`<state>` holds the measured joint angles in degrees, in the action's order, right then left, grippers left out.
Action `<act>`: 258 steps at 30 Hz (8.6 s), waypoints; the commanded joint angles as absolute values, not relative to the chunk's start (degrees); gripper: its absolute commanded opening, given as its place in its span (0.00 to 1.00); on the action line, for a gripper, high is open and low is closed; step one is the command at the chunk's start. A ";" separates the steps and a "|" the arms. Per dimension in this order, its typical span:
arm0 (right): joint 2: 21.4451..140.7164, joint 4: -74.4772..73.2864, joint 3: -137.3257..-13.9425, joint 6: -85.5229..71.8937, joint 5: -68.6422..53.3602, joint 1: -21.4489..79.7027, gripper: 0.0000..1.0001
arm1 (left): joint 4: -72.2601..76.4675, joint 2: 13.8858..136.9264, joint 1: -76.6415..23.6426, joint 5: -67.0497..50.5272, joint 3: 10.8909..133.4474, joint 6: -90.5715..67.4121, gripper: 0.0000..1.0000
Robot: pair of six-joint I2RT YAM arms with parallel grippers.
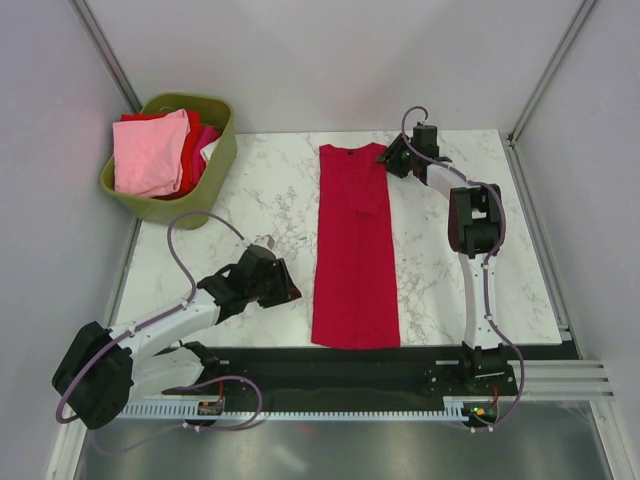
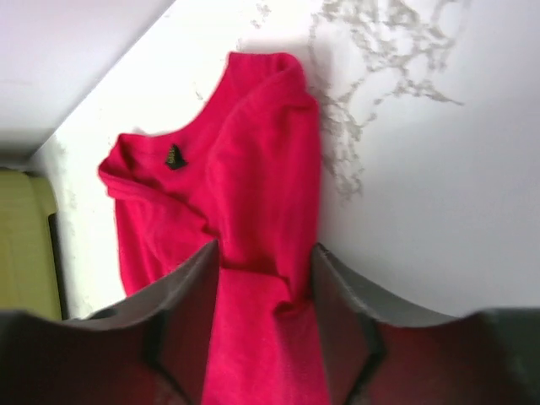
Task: Fold and stack the t-shirts
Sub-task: Fold the tshirt
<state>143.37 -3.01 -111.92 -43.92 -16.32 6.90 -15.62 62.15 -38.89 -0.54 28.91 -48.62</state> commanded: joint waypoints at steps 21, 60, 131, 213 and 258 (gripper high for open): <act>91.52 -10.10 -52.41 -32.96 -8.36 10.89 0.56 | -8.97 59.68 -46.14 -3.60 25.23 -50.71 0.64; 52.82 -30.15 -18.63 -46.40 -13.71 37.79 0.41 | -1.06 64.60 -55.37 -8.79 19.42 -60.03 0.43; 109.42 -24.87 -81.47 -32.17 -4.57 13.18 0.00 | -8.61 108.01 -24.70 -17.31 74.18 -45.00 0.02; 72.35 -23.64 -47.49 -30.85 -18.63 13.27 0.00 | -17.67 81.57 -37.09 -10.81 52.92 -41.57 0.02; 89.20 -12.04 -51.06 -28.39 -8.26 14.50 0.45 | -12.75 94.39 -34.10 -2.02 55.63 -39.20 0.60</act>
